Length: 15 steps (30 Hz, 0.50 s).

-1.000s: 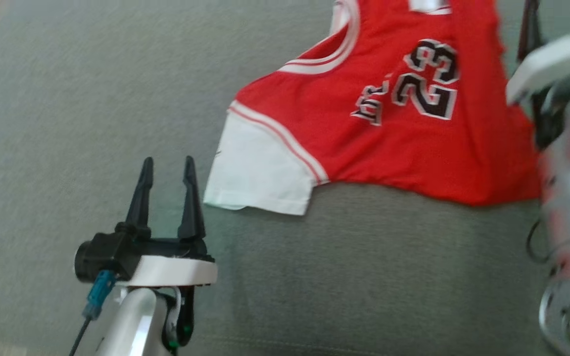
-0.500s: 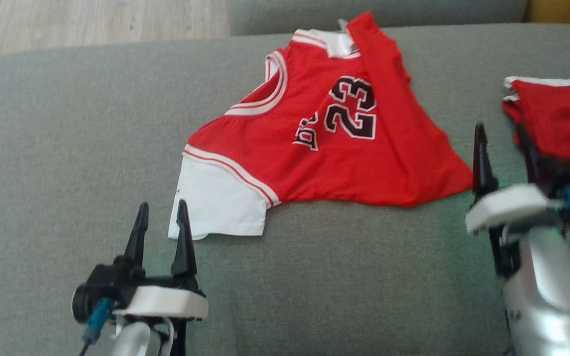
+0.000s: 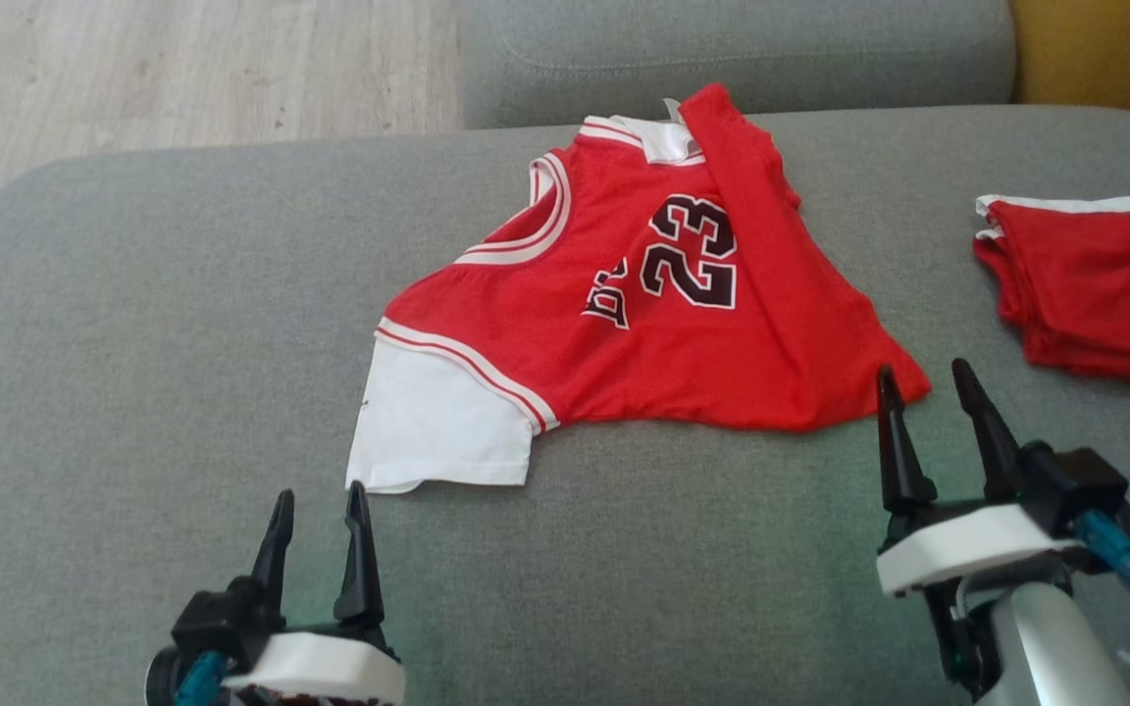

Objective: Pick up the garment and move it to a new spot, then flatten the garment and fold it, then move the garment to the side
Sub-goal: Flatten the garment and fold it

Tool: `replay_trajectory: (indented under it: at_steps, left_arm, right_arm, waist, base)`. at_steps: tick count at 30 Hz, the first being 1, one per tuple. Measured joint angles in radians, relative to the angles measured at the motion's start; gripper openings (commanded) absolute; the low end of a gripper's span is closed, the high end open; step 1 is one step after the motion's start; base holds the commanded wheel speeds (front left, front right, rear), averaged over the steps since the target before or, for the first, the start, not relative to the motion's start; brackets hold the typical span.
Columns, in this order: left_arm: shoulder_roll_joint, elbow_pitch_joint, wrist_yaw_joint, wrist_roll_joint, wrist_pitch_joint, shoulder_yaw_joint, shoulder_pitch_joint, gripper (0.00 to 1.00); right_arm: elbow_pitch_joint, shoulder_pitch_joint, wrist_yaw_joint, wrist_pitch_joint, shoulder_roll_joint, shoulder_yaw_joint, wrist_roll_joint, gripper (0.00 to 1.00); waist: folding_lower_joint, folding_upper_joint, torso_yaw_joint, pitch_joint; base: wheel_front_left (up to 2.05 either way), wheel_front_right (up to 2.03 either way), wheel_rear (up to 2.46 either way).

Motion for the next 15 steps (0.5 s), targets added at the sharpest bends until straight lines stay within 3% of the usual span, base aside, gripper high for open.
replay_trajectory:
  at_steps: [15]
  left_arm:
    - [0.013,0.024,0.001,0.000,0.003,-0.011,0.006,1.00]
  right_arm:
    - [-0.029,0.082,0.000,0.031,0.002,0.045,0.034,1.00]
  waist:
    - [0.0002,0.0000,0.009,-0.035]
  base:
    - [0.00,0.00,0.00]
